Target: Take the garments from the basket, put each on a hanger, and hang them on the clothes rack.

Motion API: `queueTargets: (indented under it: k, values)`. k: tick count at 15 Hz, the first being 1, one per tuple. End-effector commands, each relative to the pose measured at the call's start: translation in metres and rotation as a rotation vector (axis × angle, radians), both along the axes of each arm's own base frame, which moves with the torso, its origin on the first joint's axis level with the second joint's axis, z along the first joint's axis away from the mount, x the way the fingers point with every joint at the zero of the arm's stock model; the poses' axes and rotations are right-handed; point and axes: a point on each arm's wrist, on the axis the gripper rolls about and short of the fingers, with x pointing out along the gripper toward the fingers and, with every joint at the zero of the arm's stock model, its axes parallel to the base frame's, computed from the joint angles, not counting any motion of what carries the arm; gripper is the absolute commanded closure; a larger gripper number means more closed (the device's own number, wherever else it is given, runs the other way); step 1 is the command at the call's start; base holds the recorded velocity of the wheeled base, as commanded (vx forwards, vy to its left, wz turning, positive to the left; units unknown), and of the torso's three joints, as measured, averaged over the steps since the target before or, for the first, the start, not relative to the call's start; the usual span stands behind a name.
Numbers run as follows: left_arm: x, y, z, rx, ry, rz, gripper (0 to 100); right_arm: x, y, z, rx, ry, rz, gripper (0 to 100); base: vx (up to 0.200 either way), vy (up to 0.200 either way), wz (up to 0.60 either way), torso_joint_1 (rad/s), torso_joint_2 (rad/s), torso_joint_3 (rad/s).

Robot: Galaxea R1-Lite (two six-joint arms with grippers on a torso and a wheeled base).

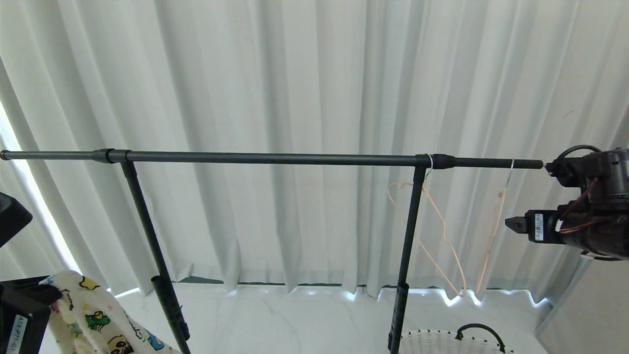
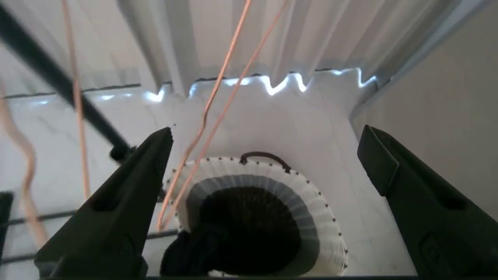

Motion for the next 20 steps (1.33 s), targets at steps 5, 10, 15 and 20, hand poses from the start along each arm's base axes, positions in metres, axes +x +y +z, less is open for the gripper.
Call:
queueTargets:
  k: [5, 10, 15, 20]
  values:
    - [-0.001, 0.002, 0.0, 0.005, -0.007, 0.019, 100, 0.056, 0.007, -0.057, -0.026, 0.122, -0.03, 0, 0.0, 0.0, 0.0, 0.0, 0.0, 0.0]
    - [0.001, 0.001, -0.001, 0.008, 0.002, 0.018, 100, 0.063, -0.007, -0.067, -0.029, 0.151, -0.077, 0, 0.0, 0.0, 0.0, 0.0, 0.0, 0.0]
    - [0.001, 0.001, -0.001, 0.008, 0.002, 0.018, 100, 0.063, -0.011, -0.066, -0.029, 0.15, -0.088, 0, 0.0, 0.0, 0.0, 0.0, 0.0, 0.0]
    - [0.001, 0.001, 0.0, 0.007, 0.001, 0.018, 100, 0.063, -0.012, -0.067, -0.02, 0.153, -0.083, 0, 0.0, 0.0, 0.0, 0.0, 0.0, 0.0]
